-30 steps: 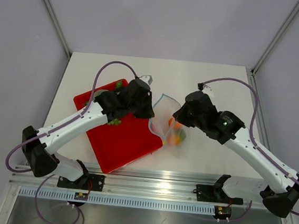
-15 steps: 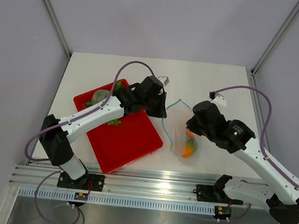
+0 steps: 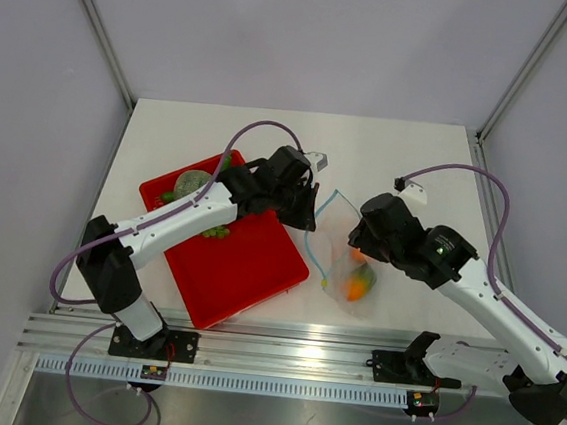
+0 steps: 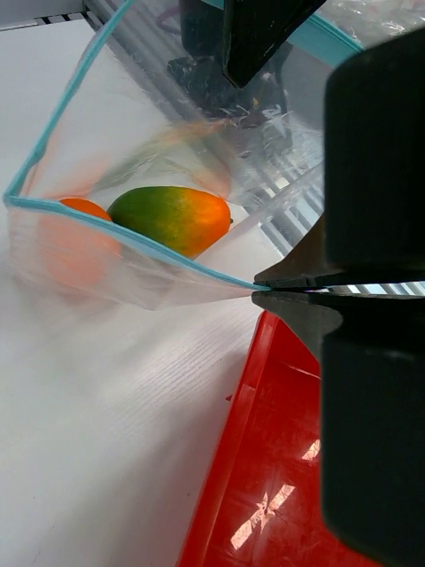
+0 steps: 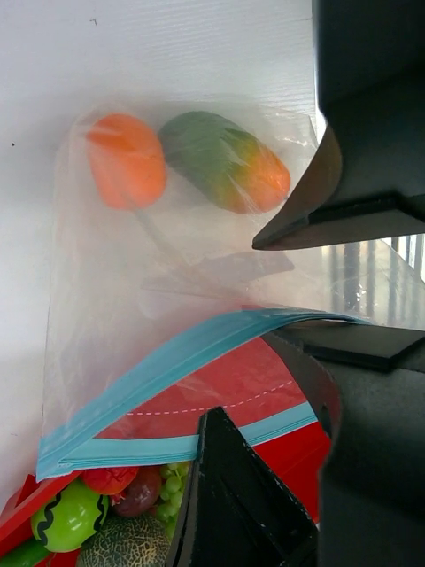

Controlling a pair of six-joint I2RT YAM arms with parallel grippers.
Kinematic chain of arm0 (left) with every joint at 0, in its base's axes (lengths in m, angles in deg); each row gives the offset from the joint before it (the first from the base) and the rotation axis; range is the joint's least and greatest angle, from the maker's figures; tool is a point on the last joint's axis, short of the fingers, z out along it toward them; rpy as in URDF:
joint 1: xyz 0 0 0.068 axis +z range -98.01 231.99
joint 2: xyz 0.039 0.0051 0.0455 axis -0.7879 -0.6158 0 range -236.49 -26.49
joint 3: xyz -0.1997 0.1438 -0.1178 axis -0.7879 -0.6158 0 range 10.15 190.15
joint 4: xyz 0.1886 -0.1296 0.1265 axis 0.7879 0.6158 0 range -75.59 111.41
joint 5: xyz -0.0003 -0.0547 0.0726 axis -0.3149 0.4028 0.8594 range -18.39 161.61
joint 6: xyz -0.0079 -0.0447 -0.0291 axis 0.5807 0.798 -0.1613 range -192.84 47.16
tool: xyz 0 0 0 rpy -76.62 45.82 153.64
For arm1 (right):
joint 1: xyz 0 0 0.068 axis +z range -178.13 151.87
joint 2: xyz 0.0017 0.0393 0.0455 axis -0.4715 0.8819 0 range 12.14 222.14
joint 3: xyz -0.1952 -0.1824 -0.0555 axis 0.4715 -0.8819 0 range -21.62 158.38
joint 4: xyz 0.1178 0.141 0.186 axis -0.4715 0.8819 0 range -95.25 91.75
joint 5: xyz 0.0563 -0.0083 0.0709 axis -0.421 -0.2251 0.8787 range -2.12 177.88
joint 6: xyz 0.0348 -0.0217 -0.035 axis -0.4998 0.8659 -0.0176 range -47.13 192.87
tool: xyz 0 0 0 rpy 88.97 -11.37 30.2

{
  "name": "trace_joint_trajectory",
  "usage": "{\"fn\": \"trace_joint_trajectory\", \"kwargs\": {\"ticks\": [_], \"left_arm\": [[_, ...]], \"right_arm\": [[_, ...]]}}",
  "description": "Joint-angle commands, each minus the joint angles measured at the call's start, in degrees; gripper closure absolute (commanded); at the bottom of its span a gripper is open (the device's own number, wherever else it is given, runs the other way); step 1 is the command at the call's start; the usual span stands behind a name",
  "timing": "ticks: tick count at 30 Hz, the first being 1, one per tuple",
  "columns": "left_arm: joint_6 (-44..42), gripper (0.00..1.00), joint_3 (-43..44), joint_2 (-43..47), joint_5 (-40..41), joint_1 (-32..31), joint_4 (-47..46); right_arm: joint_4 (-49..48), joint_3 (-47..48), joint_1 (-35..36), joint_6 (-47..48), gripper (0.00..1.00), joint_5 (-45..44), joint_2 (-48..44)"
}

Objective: Place the food in the zip-top bag and seal the zipper
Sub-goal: Adjust the zipper food storage bag at the center of the board.

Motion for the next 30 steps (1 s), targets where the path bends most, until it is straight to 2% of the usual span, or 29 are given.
{"fn": "trace_joint_trajectory", "kwargs": {"ticks": [1,5,8,13,15,16,17,18,20,24,30], "left_arm": [[-1.9,1.0,0.9,1.0,-2.7,0.2,-0.6],[-2.2,1.0,1.0,0.9,-2.7,0.2,-0.3],[-2.9,1.0,0.9,0.8,-2.0,0.1,0.1],[-4.1,1.0,2.3,0.9,0.6,1.4,1.3],[-5.6,0.87,4.6,0.8,1.0,2.0,3.1],[-6.2,0.74,5.3,0.8,2.2,2.2,4.1],[-7.5,0.58,6.0,0.9,3.1,2.3,5.9],[-8.2,0.22,6.8,1.4,5.2,2.4,6.8],[-10.0,0.04,7.0,2.4,7.0,2.8,9.1],[-11.2,0.01,4.6,7.0,11.7,5.0,12.1],[-10.8,0.01,-4.8,16.5,7.2,14.5,11.2]], "right_arm": [[-0.4,2.5,0.5,-0.1,0.59,-1.8,0.0],[-0.3,3.3,0.5,-0.5,0.86,-2.5,-0.2],[-0.9,3.2,0.5,-0.6,1.0,-2.8,-0.4],[-3.8,4.3,0.5,1.0,1.0,-2.2,1.7],[-4.6,6.1,0.5,1.6,1.0,-2.1,2.9],[-5.0,6.5,0.5,2.3,1.0,-2.1,4.0],[-5.4,7.4,0.5,2.5,1.0,-2.1,4.4],[-6.2,7.7,0.5,2.6,1.0,-2.1,4.9],[-7.1,8.0,0.5,3.1,1.0,-2.2,5.3],[-7.2,8.1,0.5,2.8,1.0,-2.8,5.8],[-8.7,5.8,0.4,2.4,1.0,-3.2,4.0]]}}
